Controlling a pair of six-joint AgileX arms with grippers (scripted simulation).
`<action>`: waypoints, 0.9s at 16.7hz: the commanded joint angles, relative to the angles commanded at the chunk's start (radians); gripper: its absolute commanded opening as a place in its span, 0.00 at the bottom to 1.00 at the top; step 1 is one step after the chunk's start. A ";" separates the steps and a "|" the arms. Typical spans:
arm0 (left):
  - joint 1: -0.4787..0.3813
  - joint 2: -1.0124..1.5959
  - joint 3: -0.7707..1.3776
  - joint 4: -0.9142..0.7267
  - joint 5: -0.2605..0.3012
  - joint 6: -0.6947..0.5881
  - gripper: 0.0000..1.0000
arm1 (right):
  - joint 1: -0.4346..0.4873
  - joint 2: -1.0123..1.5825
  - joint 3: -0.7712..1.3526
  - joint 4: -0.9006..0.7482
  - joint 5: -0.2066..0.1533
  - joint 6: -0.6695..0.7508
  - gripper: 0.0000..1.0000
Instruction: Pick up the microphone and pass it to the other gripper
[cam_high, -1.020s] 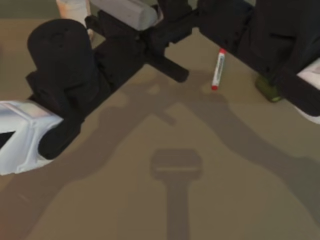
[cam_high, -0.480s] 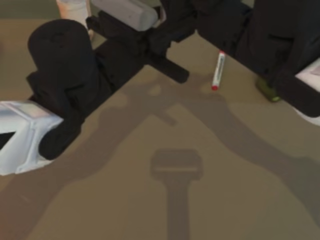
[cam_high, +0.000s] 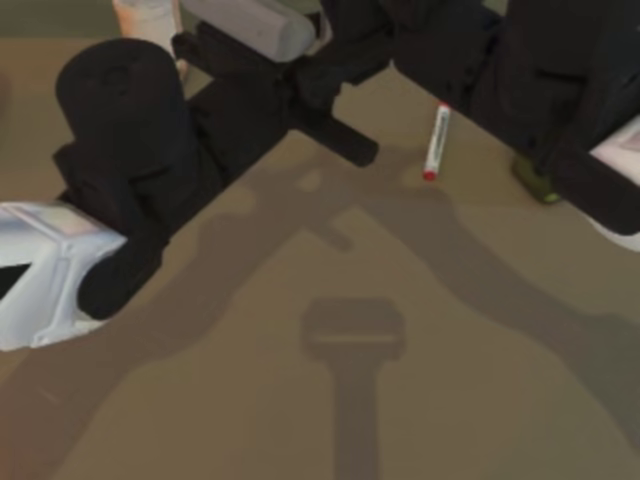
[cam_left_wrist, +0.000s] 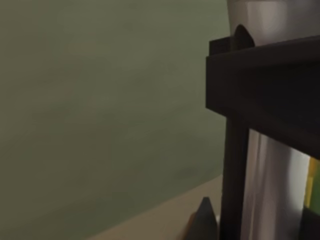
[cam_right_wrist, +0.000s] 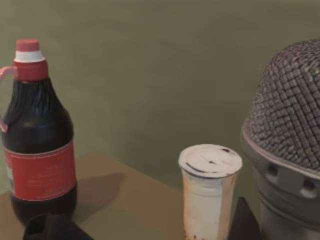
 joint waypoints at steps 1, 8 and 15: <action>0.000 0.000 0.000 0.000 0.000 0.000 0.15 | 0.000 0.000 0.000 0.000 0.000 0.000 0.00; 0.000 0.000 0.000 0.000 0.000 0.000 0.68 | 0.000 0.000 0.000 0.000 0.000 0.000 0.00; 0.000 0.000 0.000 0.000 0.000 0.000 1.00 | 0.000 0.000 0.000 0.000 0.000 0.000 0.00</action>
